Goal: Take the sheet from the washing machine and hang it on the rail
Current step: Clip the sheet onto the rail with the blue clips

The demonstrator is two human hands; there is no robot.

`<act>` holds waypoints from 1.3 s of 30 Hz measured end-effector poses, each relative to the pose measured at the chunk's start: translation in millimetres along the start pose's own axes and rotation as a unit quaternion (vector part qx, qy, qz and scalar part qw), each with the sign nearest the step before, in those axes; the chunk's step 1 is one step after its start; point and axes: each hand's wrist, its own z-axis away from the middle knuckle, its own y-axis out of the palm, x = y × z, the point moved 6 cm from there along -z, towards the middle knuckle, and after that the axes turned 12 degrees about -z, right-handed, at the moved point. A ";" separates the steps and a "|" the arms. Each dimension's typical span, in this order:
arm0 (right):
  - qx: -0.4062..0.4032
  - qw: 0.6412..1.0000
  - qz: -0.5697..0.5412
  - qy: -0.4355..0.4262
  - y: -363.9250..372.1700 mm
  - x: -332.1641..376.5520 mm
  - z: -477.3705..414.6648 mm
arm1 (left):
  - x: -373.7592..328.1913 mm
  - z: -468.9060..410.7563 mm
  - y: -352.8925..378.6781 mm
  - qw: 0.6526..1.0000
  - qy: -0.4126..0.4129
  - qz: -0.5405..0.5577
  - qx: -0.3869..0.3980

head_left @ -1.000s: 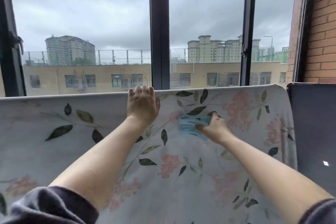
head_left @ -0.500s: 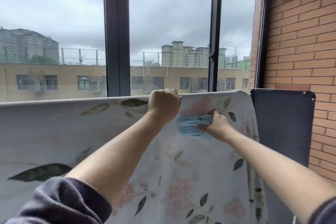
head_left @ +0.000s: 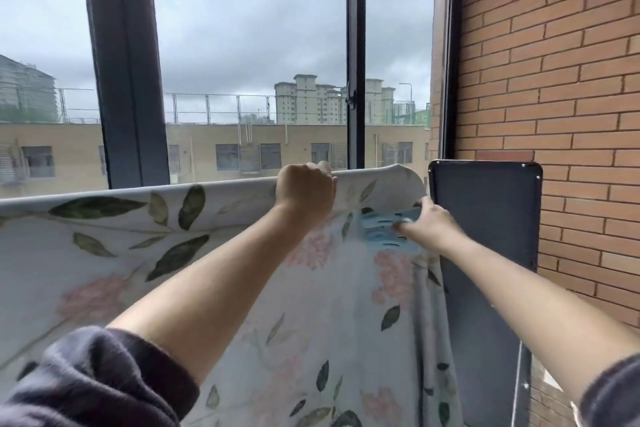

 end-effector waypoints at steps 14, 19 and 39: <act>0.113 0.991 0.052 -0.045 -103.3 -66.9 -108.9 | -123.4 -93.6 2.1 0.998 -0.020 0.016 0.055; 0.126 0.985 0.018 -0.120 -126.9 -86.1 -128.1 | -163.8 -116.6 -3.3 0.995 0.001 0.081 0.055; 0.202 0.869 -0.273 -0.360 -148.6 -3.9 -112.2 | -131.7 -87.9 -54.6 0.864 -0.121 0.488 0.030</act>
